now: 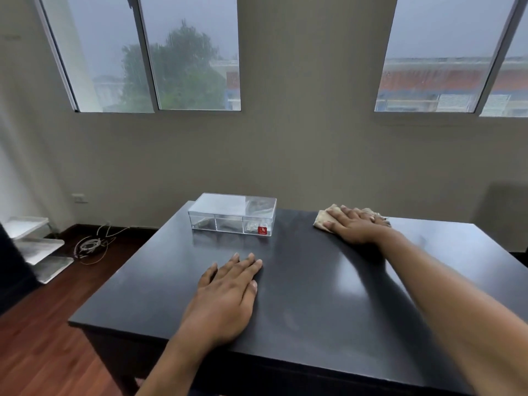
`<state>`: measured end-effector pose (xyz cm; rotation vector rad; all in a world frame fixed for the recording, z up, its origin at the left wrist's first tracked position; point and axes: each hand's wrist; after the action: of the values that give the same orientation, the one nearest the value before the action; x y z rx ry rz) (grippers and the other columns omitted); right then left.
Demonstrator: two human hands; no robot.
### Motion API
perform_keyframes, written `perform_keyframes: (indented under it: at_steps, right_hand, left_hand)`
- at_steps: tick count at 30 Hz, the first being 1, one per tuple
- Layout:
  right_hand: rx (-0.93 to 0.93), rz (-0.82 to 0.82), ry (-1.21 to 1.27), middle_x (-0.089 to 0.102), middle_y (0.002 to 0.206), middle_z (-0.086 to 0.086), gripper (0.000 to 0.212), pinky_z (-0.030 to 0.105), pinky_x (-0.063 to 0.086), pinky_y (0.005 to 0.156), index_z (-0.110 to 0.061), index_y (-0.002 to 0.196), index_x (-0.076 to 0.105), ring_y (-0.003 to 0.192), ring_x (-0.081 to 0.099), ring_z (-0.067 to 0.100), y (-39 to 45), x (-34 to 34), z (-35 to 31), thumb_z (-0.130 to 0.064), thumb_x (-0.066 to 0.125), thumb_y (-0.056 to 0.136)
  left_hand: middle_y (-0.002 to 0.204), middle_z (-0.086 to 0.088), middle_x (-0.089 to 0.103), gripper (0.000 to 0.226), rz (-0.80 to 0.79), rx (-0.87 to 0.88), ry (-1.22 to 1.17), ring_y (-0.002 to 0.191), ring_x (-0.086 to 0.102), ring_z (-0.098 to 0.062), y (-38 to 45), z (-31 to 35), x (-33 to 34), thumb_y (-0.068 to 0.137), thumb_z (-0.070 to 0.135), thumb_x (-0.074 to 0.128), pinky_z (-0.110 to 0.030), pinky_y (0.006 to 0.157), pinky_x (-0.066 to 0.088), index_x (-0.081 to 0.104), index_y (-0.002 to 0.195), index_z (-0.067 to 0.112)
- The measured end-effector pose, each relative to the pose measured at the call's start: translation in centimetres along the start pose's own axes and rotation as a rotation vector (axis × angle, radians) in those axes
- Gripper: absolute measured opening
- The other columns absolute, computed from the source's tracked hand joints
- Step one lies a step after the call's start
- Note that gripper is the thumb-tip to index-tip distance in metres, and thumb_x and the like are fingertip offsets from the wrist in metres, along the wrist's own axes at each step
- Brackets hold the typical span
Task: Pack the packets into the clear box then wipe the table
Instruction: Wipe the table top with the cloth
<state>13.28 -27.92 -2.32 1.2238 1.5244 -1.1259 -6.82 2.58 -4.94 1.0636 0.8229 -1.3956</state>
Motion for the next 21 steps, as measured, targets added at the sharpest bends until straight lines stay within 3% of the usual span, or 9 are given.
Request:
perform_keyframes:
  at_steps: [11,16,21]
  right_hand:
    - [-0.043,-0.004,-0.008,-0.008,0.172,-0.008,0.072,0.057,-0.011,0.122,-0.048,0.159,0.003,0.158,-0.011,0.024,-4.0,2.2,-4.9,-0.077,0.016,0.094]
    - [-0.2,-0.013,-0.069,-0.008,0.172,-0.01,0.068,0.058,-0.012,0.122,-0.055,0.157,0.002,0.158,-0.011,0.019,-11.8,4.1,-6.8,-0.078,0.015,0.094]
    - [-0.361,0.005,-0.109,-0.013,0.166,-0.028,0.059,0.046,-0.016,0.123,-0.069,0.148,-0.006,0.153,-0.02,0.001,-21.9,4.7,-3.3,-0.079,0.015,0.094]
  left_hand:
    - [0.169,0.022,0.006,0.054,0.006,-0.091,0.052,0.155,-0.002,-0.001,-0.5,1.4,0.1,0.106,0.041,0.02,-0.04,0.127,-0.005,0.014,0.16,0.041]
    - [0.169,0.019,-0.006,0.06,-0.075,-0.103,0.095,0.155,-0.012,-0.005,-0.7,1.8,0.1,0.104,0.052,0.015,-0.047,0.126,-0.009,0.003,0.161,0.038]
    - [0.169,0.016,-0.011,0.064,-0.096,-0.071,0.128,0.155,-0.016,-0.007,-0.7,1.7,0.0,0.103,0.057,0.012,-0.049,0.125,-0.011,-0.001,0.161,0.037]
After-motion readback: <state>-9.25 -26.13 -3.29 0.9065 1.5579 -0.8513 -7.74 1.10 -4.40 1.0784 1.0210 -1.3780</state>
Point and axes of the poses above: each hand's wrist, its own y-axis towards the middle knuckle, its own x-axis out of the palm, z = x × y
